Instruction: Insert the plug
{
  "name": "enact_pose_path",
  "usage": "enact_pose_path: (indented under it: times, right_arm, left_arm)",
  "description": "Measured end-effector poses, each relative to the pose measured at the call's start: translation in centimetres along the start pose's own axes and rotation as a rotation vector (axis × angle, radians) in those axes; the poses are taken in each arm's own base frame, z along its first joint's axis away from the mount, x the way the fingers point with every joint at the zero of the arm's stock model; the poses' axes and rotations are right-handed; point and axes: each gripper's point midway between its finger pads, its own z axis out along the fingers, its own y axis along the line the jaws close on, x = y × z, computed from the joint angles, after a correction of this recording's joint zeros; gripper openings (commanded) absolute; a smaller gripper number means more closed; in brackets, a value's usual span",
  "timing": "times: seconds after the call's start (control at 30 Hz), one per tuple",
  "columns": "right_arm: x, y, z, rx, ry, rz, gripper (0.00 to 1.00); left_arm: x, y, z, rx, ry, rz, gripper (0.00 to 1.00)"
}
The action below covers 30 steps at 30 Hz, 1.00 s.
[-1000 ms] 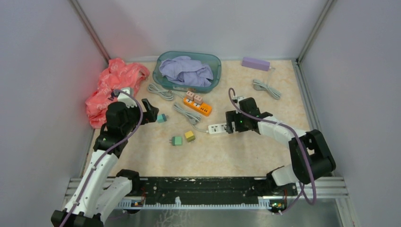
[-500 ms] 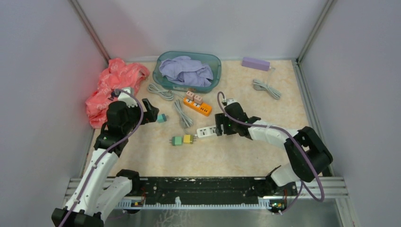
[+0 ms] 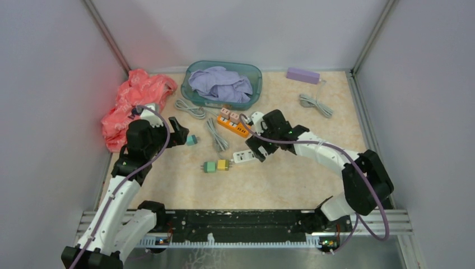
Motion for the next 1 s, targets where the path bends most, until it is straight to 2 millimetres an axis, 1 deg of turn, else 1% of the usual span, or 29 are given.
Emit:
enact_pose_path:
  times: [0.13, 0.27, 0.37, 0.57, 0.67, 0.73, 0.8, 0.9, 0.93, 0.97, 1.0]
  right_arm:
    - [-1.4, 0.3, -0.4, -0.057, 0.009, -0.137, 0.98]
    - [-1.6, 0.6, 0.2, -0.106, 0.047, -0.244, 0.97]
    - [-0.7, 0.6, 0.9, -0.130, 0.090, -0.293, 0.97]
    - [1.9, 0.6, 2.8, -0.154, 0.198, -0.344, 0.95]
    - [3.0, 0.3, 4.0, -0.149, 0.246, -0.347, 0.87]
    - [3.7, 0.1, 4.5, -0.140, 0.272, -0.345, 0.78]
    - [3.7, 0.0, 4.6, -0.131, 0.273, -0.338, 0.70]
    - [3.5, 0.1, 4.7, -0.124, 0.266, -0.324, 0.55]
    - [3.4, 0.1, 4.7, -0.123, 0.263, -0.318, 0.46]
    - [3.3, 0.3, 4.7, -0.126, 0.259, -0.308, 0.43]
    - [3.2, 0.4, 4.8, -0.127, 0.252, -0.299, 0.41]
  left_arm:
    - [0.0, 0.1, 0.0, -0.002, -0.001, -0.001, 1.00]
    - [-0.1, 0.1, -0.1, -0.002, -0.004, -0.001, 1.00]
    - [-0.2, 0.1, -0.1, -0.001, -0.007, -0.001, 1.00]
    - [-0.2, 0.0, -0.2, 0.003, -0.007, -0.001, 1.00]
    - [-0.2, 0.0, -0.2, 0.004, -0.007, -0.001, 1.00]
    - [-0.2, 0.0, -0.2, 0.004, -0.008, -0.001, 1.00]
    - [-0.2, 0.0, -0.2, 0.004, -0.008, -0.001, 1.00]
    - [-0.2, 0.0, -0.2, 0.004, -0.008, -0.001, 1.00]
    - [-0.2, 0.0, -0.2, 0.004, -0.008, -0.001, 1.00]
    - [-0.2, 0.0, -0.2, 0.004, -0.008, -0.001, 1.00]
    - [-0.2, 0.0, -0.2, 0.005, -0.008, -0.001, 1.00]
